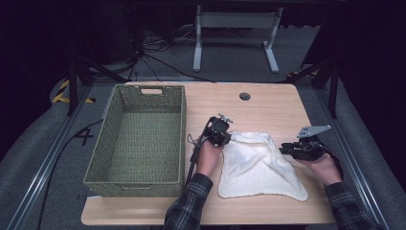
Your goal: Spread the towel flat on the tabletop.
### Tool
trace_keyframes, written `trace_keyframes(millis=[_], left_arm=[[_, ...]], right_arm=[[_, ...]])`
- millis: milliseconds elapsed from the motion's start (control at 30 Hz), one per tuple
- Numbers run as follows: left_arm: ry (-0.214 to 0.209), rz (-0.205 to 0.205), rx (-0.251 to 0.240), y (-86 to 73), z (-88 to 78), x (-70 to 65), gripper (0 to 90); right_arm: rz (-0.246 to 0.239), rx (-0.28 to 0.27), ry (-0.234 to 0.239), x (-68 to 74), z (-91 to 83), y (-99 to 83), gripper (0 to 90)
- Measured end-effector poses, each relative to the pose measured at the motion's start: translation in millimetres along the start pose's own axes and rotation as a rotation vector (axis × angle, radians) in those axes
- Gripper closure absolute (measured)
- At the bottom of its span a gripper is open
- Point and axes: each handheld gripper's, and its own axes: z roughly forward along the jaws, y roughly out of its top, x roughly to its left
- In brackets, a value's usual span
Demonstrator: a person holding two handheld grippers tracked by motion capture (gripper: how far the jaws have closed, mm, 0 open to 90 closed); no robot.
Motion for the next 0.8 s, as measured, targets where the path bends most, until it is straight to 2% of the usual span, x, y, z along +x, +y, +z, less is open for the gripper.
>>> trace_keyframes(millis=[33,67,167,233,333,433,567,733,767,800], left_arm=[[-0.047,0.007,0.012,-4.6,2.9,-8.8,87.9],[-0.047,0.007,0.012,-4.6,2.9,-8.8,88.9],[-0.074,0.051,0.079,-12.7,11.9,-22.5,89.4],[-0.073,0.063,0.091,-15.9,10.9,-25.4,89.5],[-0.038,0.084,0.109,-20.9,5.5,-30.4,89.6],[-0.026,0.074,0.112,-25.5,1.6,-30.2,89.7],[0.014,0.072,0.137,-36.3,-9.4,-31.6,89.8],[0.001,0.061,0.116,-46.2,-15.2,-30.8,89.8],[0.001,0.061,0.116,-46.2,-15.2,-30.8,89.7],[-0.005,0.057,0.106,-47.4,-15.2,-29.9,89.7]], right_arm=[[-0.004,0.003,0.001,0.5,0.5,-0.2,72.6],[-0.004,0.003,0.001,0.5,0.5,-0.2,72.6],[0.001,0.004,0.0,0.0,1.1,-0.1,73.3],[0.007,0.004,0.0,-0.6,1.2,0.1,73.5],[0.018,0.001,0.003,-4.1,2.4,1.4,73.5],[0.029,-0.001,0.003,-6.6,4.4,2.8,73.5],[0.049,0.003,0.01,-11.0,17.1,6.8,72.0],[0.082,0.014,0.024,-18.8,33.3,8.6,70.0],[0.088,0.016,0.028,-20.4,37.6,8.7,72.8],[0.105,0.011,0.054,-21.2,39.3,9.3,79.3]])
